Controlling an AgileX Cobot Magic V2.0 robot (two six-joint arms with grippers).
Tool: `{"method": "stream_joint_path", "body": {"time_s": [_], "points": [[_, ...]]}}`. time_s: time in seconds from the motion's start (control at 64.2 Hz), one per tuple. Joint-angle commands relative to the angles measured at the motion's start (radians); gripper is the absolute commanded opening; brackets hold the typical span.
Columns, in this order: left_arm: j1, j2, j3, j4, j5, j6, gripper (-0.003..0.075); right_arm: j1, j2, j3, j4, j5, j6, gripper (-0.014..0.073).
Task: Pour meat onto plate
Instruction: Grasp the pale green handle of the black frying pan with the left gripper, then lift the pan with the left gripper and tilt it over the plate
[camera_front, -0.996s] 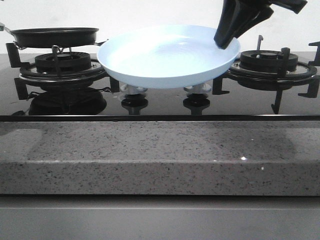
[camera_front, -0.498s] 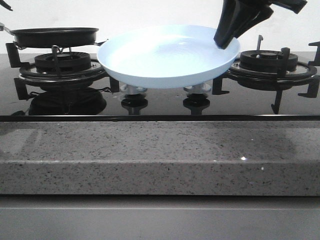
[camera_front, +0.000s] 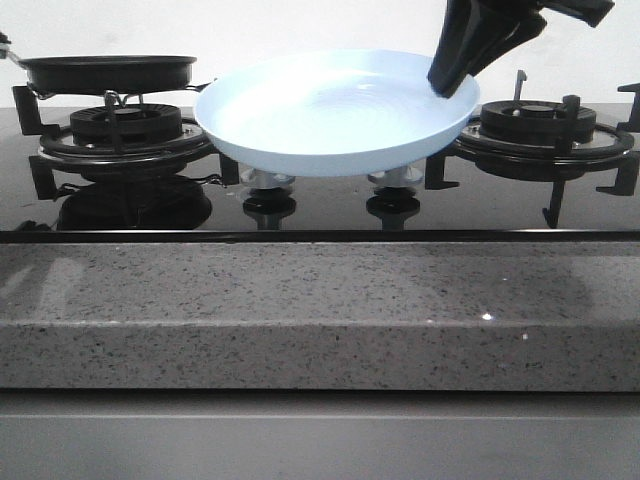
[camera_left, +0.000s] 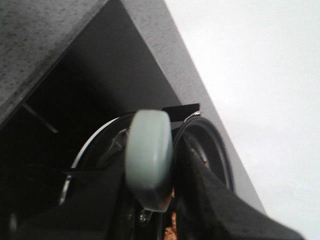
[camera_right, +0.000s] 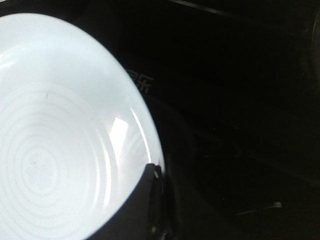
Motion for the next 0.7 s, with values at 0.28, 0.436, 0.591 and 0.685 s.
{"method": "stream_joint_path", "body": {"time_s": [0.28,0.436,0.591,0.685], "points": [[0.007,-0.050,-0.030,-0.090,0.031,0.025,-0.0020,0.002,-0.051,-0.023,0.026,-0.044,-0.014,-0.0071],[0.037,-0.055,-0.032,-0.299,0.165,0.135,-0.0020,0.002,-0.051,-0.023,0.026,-0.044,-0.014,-0.0071],[0.060,-0.058,-0.032,-0.462,0.296,0.195,-0.0020,0.002,-0.051,-0.023,0.026,-0.044,-0.014,-0.0071],[0.060,-0.075,-0.034,-0.473,0.312,0.203,-0.0020,0.002,-0.051,-0.023,0.026,-0.044,-0.014,-0.0071]]}}
